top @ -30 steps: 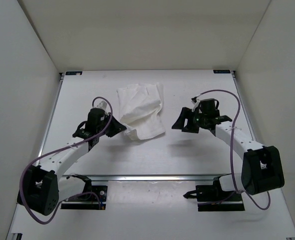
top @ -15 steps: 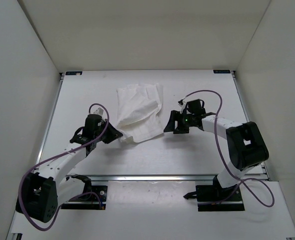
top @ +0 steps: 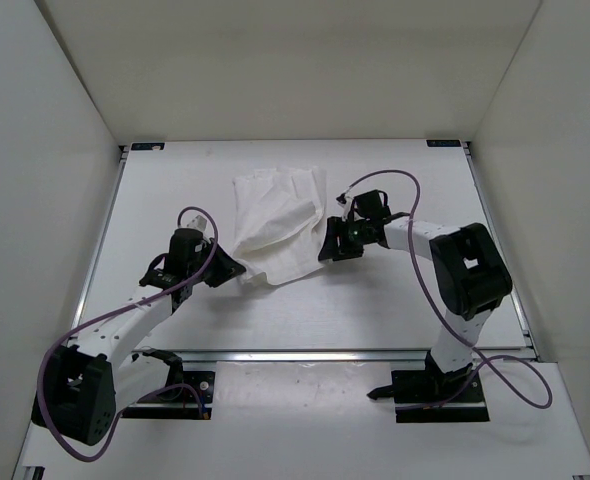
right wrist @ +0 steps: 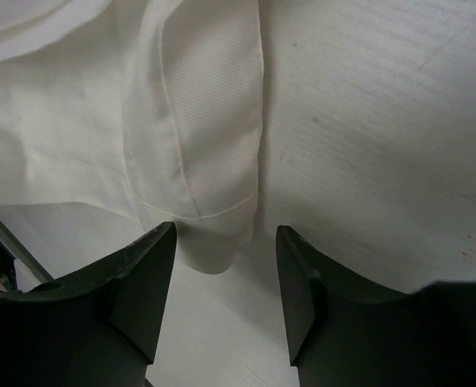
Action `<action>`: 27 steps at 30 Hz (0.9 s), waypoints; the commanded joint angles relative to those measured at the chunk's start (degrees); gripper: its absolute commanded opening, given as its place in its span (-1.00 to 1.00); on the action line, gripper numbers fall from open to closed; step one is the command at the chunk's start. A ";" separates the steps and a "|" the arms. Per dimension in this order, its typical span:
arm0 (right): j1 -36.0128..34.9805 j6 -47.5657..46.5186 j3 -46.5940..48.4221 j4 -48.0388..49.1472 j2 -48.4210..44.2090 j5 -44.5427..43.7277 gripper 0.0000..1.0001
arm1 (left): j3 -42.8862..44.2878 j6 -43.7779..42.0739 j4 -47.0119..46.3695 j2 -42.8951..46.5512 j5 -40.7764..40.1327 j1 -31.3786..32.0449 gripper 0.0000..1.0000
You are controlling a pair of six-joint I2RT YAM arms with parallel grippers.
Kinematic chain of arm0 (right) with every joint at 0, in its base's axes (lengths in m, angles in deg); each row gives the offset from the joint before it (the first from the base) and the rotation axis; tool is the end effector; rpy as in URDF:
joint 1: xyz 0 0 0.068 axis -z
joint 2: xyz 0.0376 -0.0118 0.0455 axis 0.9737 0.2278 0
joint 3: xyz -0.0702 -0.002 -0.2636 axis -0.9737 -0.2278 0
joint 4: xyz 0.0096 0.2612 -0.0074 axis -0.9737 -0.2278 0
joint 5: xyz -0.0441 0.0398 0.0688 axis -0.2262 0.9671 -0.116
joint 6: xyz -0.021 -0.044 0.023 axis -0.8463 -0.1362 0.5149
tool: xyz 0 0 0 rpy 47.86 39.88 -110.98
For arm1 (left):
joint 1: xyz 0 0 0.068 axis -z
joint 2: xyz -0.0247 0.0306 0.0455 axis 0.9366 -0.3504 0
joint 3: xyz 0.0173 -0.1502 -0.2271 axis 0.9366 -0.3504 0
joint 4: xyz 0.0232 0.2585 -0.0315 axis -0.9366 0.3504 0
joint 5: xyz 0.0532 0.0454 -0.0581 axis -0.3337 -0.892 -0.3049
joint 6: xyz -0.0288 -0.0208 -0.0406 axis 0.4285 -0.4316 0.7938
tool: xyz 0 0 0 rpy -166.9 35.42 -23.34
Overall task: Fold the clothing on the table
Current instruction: Flatten the skirt out
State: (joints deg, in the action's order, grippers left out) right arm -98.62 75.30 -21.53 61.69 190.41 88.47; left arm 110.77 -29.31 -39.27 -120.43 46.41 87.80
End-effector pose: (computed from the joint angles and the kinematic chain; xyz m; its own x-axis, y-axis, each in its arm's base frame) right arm 0.3293 0.1507 0.1587 -0.9011 -0.0540 -0.4303 -0.3180 0.7569 0.5710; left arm 0.2004 -0.0747 0.1979 -0.7726 -0.5107 -0.3771 -0.1725 0.7405 -0.6495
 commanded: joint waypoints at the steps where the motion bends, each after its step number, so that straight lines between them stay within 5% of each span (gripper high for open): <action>1: -0.37 -1.97 2.00 -1.86 0.77 -1.74 -0.04 | -0.51 -0.20 -0.61 0.61 0.76 -0.55 -1.00; 12: -2.82 -2.24 3.93 -2.57 4.47 -1.83 -0.37 | -0.68 0.07 -0.43 0.53 1.29 -1.08 -1.00; 17: -3.00 -1.27 4.45 -1.60 5.96 -1.04 -0.66 | -0.60 -0.19 -0.34 0.96 1.20 -1.34 -1.00; 19: -3.09 -1.36 4.54 -2.39 6.75 -0.78 -0.99 | -0.95 0.07 -0.17 1.14 1.11 -1.60 -1.00; 27: 1.12 -0.39 2.61 -3.35 0.08 -4.29 -1.00 | 0.54 -4.23 2.29 2.37 -1.78 -4.06 -1.00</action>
State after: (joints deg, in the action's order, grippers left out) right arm -100.12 75.30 -18.40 59.46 195.04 87.74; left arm 110.03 -30.49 -38.29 -120.08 46.47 84.91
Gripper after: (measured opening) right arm 0.021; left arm 0.145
